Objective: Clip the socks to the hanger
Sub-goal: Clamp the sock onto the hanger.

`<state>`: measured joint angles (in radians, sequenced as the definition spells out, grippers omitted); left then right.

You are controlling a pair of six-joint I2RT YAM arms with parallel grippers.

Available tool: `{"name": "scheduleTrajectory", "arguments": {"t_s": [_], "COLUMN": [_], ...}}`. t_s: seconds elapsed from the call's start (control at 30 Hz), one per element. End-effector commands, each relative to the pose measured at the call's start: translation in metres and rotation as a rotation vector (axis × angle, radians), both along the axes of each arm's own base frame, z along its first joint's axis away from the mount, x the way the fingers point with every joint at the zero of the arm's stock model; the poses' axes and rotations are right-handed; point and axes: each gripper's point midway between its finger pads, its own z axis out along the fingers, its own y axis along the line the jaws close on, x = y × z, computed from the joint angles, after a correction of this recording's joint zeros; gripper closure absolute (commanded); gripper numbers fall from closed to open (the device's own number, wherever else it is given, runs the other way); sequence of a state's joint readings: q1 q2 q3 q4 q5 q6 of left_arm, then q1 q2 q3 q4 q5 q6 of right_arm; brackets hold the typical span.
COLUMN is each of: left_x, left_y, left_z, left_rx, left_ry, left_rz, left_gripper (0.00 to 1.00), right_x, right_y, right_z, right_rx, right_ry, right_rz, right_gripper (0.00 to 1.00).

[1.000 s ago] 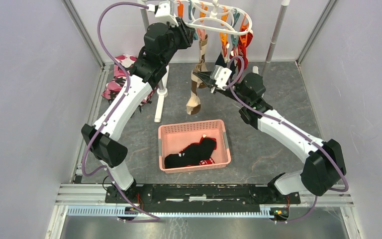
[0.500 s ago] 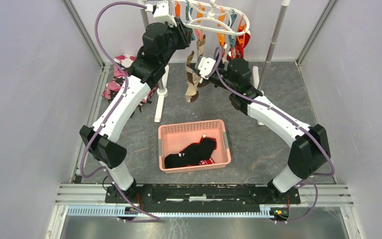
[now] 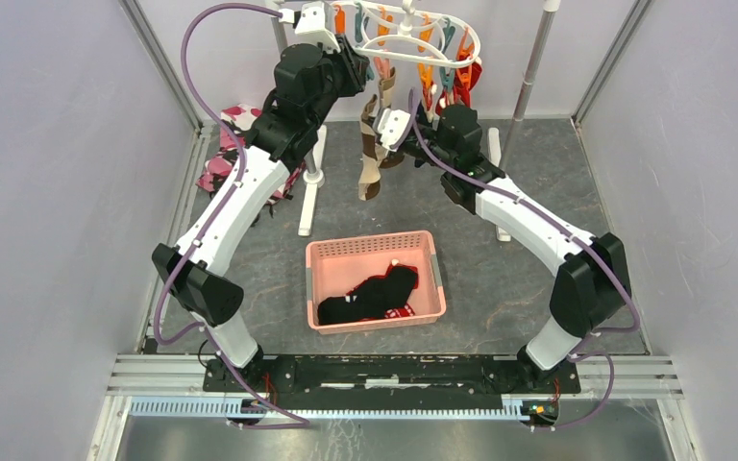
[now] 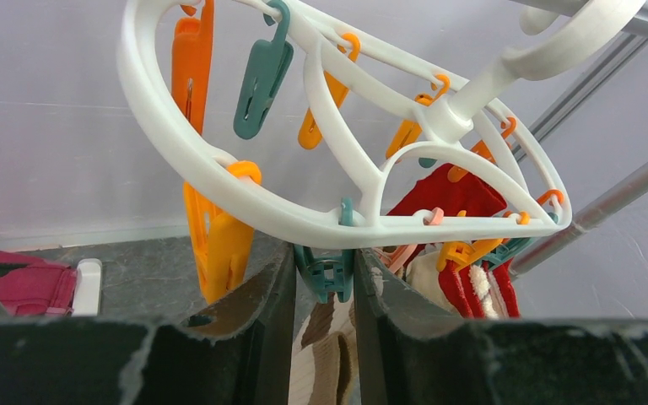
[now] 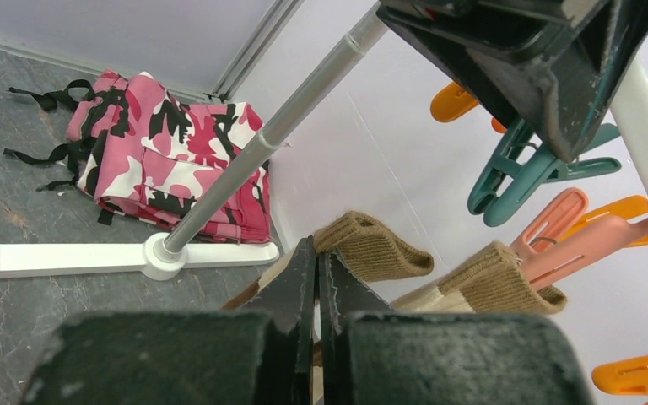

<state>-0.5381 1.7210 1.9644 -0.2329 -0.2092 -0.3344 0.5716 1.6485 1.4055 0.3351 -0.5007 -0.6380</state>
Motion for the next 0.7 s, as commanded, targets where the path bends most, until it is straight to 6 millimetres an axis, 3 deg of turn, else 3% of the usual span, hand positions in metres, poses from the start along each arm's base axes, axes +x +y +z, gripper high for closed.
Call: {"name": "scheduleTrajectory", "arguments": {"t_s": [0.0, 0.13, 0.23, 0.67], "left_x": [-0.014, -0.014, -0.014, -0.015], "left_y": [0.018, 0.018, 0.017, 0.016], "left_z": [0.038, 0.035, 0.035, 0.035], "left_rx": [0.013, 0.009, 0.009, 0.007], "left_ry": [-0.090, -0.087, -0.086, -0.086], "left_rz": [0.027, 0.028, 0.023, 0.017], "left_gripper": [0.98, 0.93, 0.98, 0.98], "right_x": [0.005, 0.008, 0.010, 0.015], "right_y": [-0.004, -0.007, -0.006, -0.003], "right_z": [0.033, 0.035, 0.038, 0.048], "right_rx": [0.054, 0.067, 0.075, 0.052], "right_ry": [-0.076, -0.070, -0.076, -0.132], "right_rz": [0.002, -0.004, 0.005, 0.006], "right_gripper": [1.00, 1.00, 1.00, 1.00]}}
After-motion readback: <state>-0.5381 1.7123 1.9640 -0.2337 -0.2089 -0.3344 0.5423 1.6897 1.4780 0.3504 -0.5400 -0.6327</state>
